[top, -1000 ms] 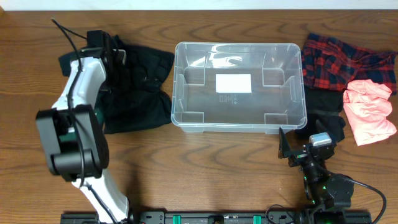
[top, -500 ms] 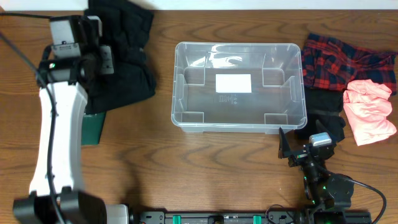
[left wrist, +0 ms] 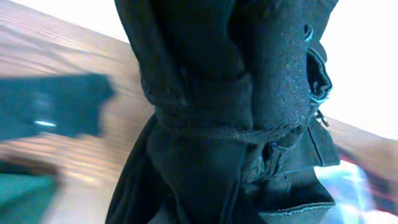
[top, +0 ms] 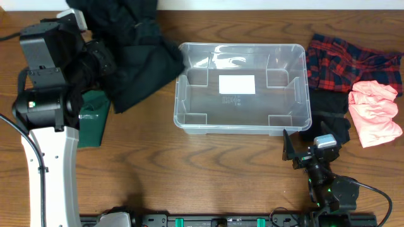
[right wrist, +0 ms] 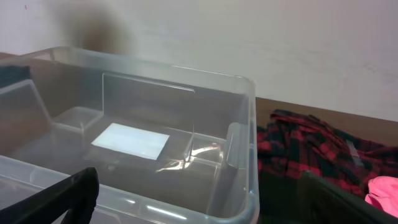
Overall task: Pack container
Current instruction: 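Lift the black garment with the left gripper over the container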
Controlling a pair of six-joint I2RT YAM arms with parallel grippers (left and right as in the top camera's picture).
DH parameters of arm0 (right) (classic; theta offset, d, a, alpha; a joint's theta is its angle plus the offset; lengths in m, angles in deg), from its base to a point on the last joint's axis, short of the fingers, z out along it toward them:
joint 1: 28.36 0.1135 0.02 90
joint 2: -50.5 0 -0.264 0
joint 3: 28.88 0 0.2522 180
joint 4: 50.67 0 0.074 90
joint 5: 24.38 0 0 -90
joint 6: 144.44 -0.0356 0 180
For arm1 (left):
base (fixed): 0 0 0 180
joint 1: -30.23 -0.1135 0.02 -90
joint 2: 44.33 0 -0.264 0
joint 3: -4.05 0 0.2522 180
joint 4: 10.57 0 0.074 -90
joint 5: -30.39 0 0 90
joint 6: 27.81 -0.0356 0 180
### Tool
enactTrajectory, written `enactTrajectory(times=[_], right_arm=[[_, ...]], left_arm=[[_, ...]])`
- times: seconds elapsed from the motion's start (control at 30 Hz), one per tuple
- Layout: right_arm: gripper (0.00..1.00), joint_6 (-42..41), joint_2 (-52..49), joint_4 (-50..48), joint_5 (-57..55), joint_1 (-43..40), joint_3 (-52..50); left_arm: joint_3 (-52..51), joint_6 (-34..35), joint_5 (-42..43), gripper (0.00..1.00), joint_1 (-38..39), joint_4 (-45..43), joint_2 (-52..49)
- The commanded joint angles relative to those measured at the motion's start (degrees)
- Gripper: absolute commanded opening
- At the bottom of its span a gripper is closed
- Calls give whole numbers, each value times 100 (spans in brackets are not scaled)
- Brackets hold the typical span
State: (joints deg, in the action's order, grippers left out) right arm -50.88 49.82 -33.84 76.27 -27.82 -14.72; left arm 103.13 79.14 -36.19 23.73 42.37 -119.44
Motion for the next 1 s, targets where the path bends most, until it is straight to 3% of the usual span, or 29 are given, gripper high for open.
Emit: enactTrajectory(times=[0.0,0.33,0.5,0.97], right_arm=[[99,35,35,20,-13,-48,-9],[99,35,35,20,-13,-48,-9],[99,35,35,20,-13,-48,-9],[99,35,35,20,-13,-48,-9]], left_arm=[[96,483,1399,6,79,-175,50],[94,479,1578,6,1093,-249,-227],[94,479,1145,6,1567,-264,-533],[94,485,1147,6,2317,-422,-1633]])
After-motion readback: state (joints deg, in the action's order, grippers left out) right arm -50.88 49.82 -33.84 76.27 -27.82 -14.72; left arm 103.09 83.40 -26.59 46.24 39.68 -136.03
